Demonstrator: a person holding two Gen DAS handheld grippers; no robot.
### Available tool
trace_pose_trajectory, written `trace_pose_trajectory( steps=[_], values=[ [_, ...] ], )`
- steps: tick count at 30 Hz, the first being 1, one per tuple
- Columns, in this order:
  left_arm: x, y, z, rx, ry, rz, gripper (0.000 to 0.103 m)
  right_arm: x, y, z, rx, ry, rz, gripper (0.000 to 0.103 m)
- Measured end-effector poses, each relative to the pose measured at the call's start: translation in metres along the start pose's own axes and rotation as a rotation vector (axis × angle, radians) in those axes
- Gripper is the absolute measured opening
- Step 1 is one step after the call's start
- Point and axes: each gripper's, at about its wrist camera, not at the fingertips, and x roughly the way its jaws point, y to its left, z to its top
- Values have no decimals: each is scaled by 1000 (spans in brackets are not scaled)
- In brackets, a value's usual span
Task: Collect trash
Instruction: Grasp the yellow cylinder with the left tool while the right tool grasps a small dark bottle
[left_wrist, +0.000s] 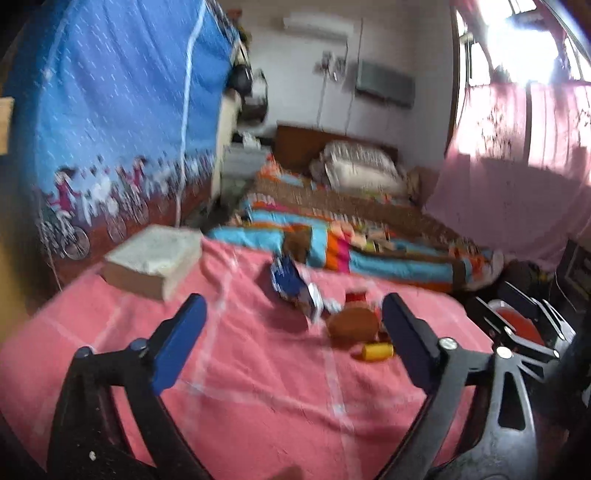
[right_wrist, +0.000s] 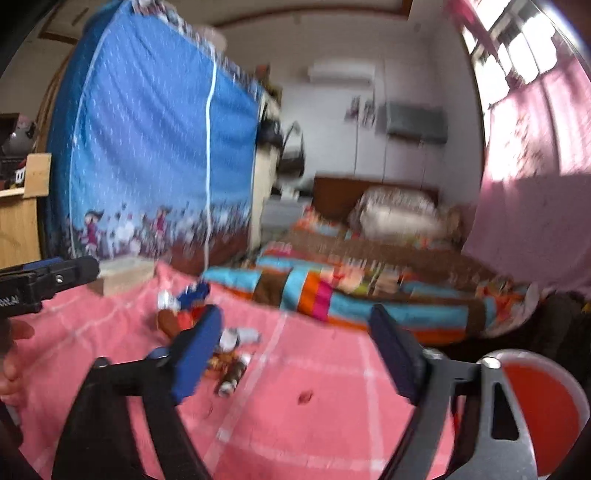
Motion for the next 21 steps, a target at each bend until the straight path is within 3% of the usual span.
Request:
trace_pose_trajectory(
  steps=[4,11,16,21],
  values=[
    [23,-2,-5,4,138,-45,81,20,1,-7,13,138,76,49],
    [46,-15,-14,42,301,-137,62,46,21,-20,-40,330,188,35],
    [60,-23,-16,39,392,-214,57,50,20,-22,-24,372,208,13],
    [67,-39,-16,77,422,-241,57,42,12,-21,14,349,218,8]
  ],
)
